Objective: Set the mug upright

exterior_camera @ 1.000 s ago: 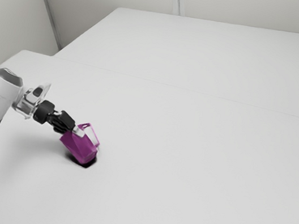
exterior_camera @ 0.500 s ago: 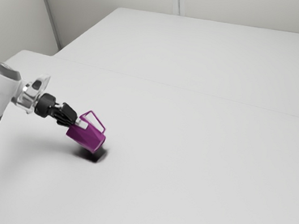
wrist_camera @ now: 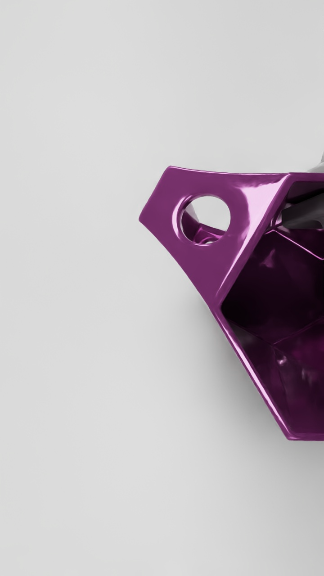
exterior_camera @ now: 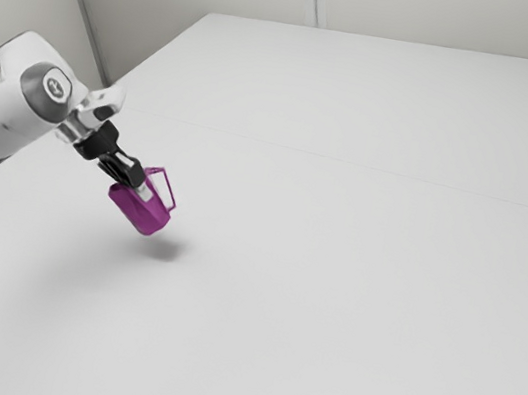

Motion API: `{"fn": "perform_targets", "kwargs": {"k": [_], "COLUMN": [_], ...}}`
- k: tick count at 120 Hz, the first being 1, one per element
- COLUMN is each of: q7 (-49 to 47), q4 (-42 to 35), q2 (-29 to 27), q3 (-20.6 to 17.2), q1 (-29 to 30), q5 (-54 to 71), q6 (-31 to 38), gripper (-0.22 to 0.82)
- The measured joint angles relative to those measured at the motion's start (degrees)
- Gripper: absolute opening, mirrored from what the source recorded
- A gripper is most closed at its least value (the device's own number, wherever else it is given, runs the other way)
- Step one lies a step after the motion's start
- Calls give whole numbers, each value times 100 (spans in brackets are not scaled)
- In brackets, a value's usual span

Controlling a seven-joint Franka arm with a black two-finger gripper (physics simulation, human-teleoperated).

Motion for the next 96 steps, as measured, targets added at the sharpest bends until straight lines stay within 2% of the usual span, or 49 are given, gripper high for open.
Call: {"fn": "perform_targets", "kwargs": {"k": [14,40,66,96], "q7": [-827,-2251,-3405,-4427], "q4": [-134,-438,-506,-611], "q2": [-165,-298,-215,-200], "q3": [48,166,312,357], "q1": [-212,-51,-448,-570], "q5": [1009,2049,2392,2591], "q6": [248,484,571,601], "gripper": [-18,-18,-18,-18]}}
